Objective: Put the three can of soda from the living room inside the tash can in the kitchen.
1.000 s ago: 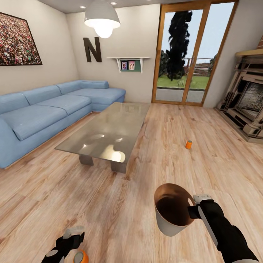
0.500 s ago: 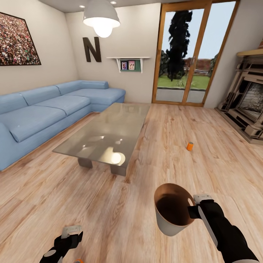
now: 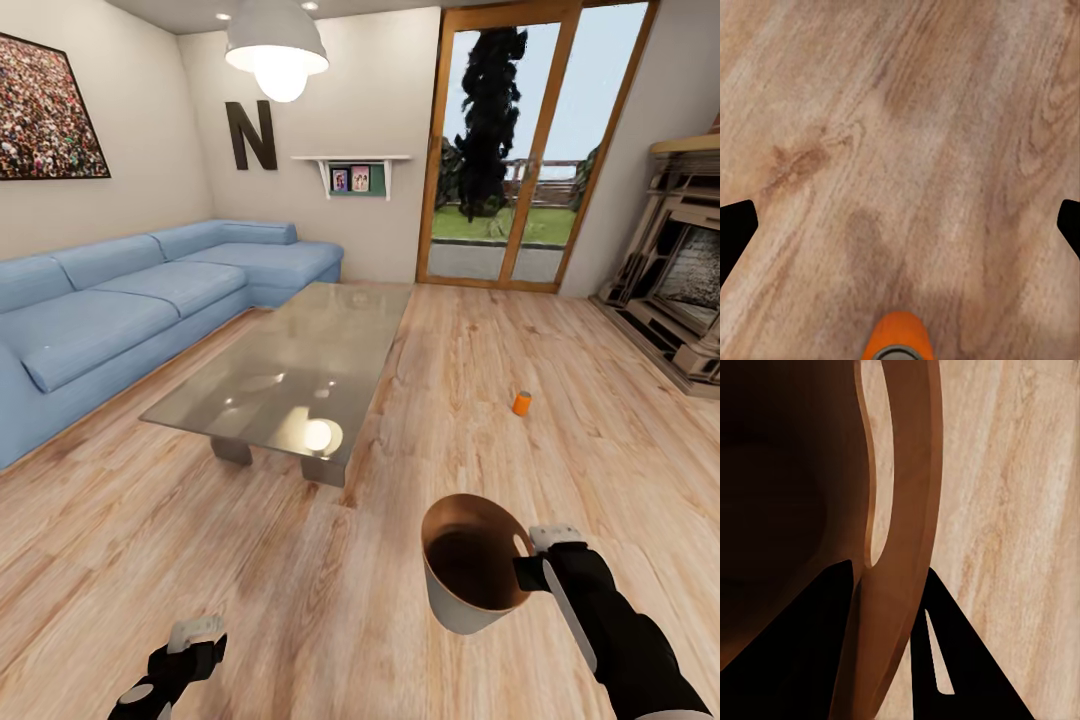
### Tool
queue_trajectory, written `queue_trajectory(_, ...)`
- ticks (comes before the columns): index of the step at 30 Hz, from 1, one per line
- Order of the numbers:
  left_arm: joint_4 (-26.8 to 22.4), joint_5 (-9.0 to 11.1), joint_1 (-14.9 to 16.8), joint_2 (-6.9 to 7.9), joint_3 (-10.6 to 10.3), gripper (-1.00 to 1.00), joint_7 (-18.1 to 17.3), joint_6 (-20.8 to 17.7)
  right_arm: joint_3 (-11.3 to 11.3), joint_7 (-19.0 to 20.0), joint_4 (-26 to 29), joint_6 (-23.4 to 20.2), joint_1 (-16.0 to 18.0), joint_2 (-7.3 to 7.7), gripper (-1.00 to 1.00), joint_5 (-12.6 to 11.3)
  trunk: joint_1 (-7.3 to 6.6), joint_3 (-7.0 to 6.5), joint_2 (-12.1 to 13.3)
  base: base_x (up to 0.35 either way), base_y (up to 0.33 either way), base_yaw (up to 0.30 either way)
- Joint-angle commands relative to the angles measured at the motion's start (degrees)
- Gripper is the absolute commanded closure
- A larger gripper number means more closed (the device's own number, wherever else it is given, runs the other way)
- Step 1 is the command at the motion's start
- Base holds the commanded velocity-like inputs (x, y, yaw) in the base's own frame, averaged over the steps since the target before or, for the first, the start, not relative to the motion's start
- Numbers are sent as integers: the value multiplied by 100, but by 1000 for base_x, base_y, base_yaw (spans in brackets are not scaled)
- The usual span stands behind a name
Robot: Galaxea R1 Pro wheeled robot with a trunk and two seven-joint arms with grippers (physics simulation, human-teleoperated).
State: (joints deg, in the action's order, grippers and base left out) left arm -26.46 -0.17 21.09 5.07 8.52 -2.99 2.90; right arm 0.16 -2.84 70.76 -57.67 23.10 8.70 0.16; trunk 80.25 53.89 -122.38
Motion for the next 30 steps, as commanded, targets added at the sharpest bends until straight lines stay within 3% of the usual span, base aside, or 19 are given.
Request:
queue_trajectory(1, 0, 0, 0, 1, 0, -100, 0, 0, 2, 3, 7, 2, 2, 0, 100, -43, 0, -1, 0, 30, 0, 0)
queue_trajectory(10, 0, 0, 0, 1, 0, -100, 0, 0, 2, 3, 24, 1, 2, 0, 100, -43, 0, 17, 0, 11, 0, 0)
queue_trajectory(30, 9, 8, 0, -6, -10, -100, 0, 0, -7, 3, 126, 10, 3, 0, 100, -43, 0, 193, 0, 0, 0, 0)
